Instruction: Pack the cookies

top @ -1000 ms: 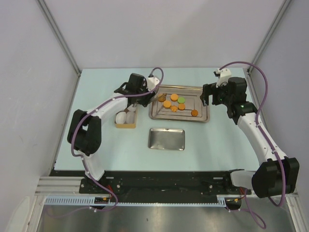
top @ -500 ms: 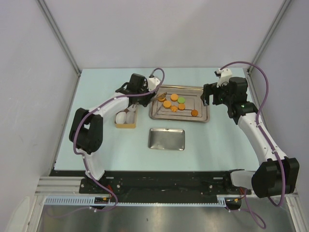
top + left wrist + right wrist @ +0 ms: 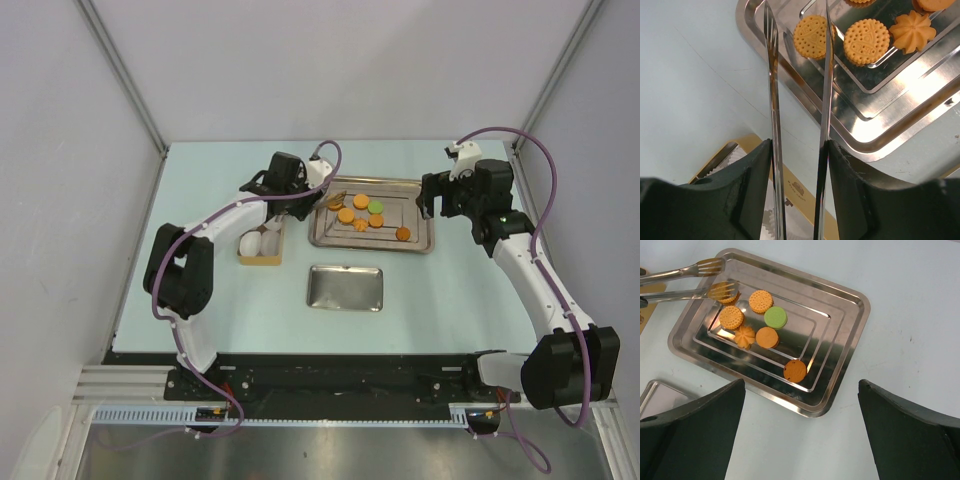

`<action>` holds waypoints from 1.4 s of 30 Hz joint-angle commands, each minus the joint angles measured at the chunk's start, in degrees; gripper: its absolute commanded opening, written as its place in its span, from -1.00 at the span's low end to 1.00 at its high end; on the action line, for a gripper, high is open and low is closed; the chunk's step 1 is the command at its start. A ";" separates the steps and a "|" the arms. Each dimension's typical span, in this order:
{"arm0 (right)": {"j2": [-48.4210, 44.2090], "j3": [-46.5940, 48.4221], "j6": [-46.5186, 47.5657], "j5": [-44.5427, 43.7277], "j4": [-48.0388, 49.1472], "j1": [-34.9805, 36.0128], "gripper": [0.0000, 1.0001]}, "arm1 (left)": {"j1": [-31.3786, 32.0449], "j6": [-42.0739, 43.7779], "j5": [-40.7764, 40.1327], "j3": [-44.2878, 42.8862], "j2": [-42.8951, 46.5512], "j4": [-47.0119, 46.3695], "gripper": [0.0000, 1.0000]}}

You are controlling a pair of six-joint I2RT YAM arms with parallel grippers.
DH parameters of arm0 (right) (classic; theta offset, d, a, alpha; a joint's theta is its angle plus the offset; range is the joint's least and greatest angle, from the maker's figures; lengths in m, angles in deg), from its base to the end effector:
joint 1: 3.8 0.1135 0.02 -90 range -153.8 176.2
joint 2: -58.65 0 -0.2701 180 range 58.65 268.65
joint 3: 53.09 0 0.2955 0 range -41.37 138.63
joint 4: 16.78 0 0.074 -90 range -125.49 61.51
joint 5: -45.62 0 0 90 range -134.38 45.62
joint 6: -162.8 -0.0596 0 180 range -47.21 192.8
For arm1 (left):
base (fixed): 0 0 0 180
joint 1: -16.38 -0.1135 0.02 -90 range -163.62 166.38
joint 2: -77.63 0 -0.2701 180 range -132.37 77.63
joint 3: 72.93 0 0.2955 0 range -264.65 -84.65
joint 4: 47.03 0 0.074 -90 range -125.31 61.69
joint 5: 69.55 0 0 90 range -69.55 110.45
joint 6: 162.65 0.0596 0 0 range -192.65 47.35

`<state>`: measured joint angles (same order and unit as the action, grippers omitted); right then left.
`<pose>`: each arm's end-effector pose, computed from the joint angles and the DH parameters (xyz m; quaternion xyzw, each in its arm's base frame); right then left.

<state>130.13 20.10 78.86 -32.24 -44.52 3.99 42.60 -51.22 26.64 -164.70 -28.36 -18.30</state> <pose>0.3435 0.0596 0.3204 -0.1573 0.8305 0.0976 0.5253 0.4263 -0.2171 0.2098 0.3895 0.8288 -0.0661 0.3962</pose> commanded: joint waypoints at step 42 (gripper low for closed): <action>-1.08 0.75 0.17 1.30 0.48 -0.50 1.00 | 0.59 0.28 -1.27 2.97 5.18 -1.28 -0.21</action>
<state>130.11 20.10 78.86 -31.83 -44.55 3.84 42.80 -51.17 26.12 -161.33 -27.60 -18.14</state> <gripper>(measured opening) 0.994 0.409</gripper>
